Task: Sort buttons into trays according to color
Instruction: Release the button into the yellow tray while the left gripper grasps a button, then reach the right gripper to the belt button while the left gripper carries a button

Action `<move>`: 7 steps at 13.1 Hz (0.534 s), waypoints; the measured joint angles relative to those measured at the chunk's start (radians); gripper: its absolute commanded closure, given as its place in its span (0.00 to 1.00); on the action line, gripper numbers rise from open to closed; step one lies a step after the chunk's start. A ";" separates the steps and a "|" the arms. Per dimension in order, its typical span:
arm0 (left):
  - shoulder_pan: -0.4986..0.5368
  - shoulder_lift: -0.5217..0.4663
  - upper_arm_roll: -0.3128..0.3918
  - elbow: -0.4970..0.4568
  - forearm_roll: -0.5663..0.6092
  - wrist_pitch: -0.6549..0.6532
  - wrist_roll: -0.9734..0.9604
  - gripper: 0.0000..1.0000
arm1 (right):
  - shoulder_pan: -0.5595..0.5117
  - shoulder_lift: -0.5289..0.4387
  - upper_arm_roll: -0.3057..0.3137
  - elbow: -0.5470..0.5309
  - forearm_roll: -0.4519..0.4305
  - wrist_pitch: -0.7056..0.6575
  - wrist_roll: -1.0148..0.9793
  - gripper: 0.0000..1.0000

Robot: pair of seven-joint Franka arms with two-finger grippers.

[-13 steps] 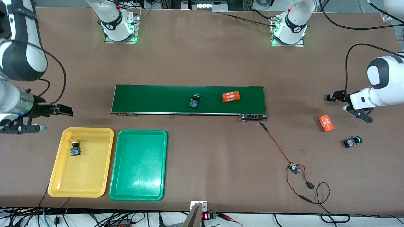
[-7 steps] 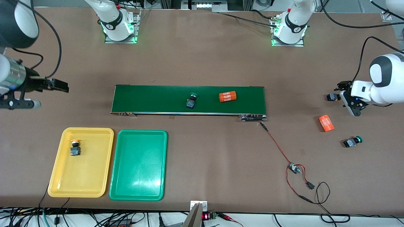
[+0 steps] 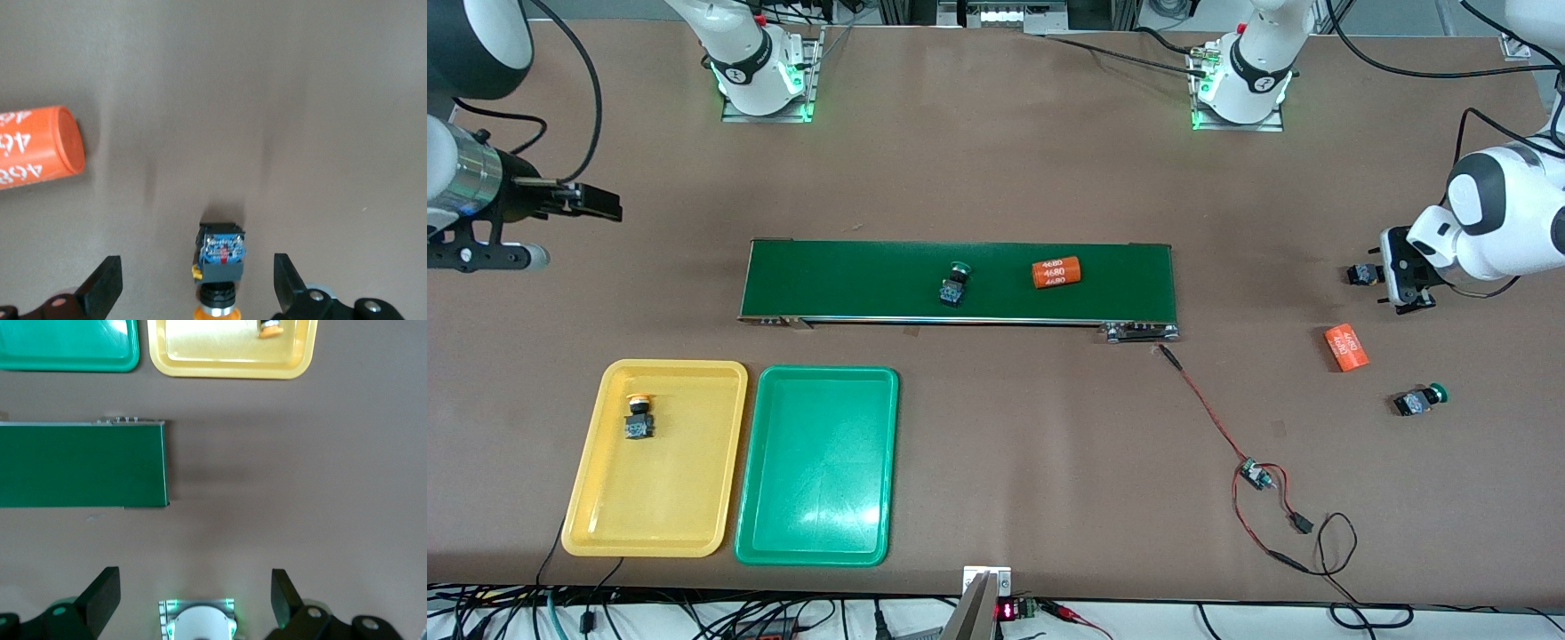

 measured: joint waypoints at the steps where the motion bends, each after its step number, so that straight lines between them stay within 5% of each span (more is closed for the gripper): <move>1: 0.013 0.000 0.000 -0.007 0.000 0.020 0.028 0.00 | 0.004 0.001 0.000 -0.024 0.008 0.053 0.000 0.00; 7: 0.045 0.020 -0.002 -0.058 0.000 0.081 0.111 0.00 | 0.041 0.013 0.001 -0.226 0.062 0.403 0.091 0.00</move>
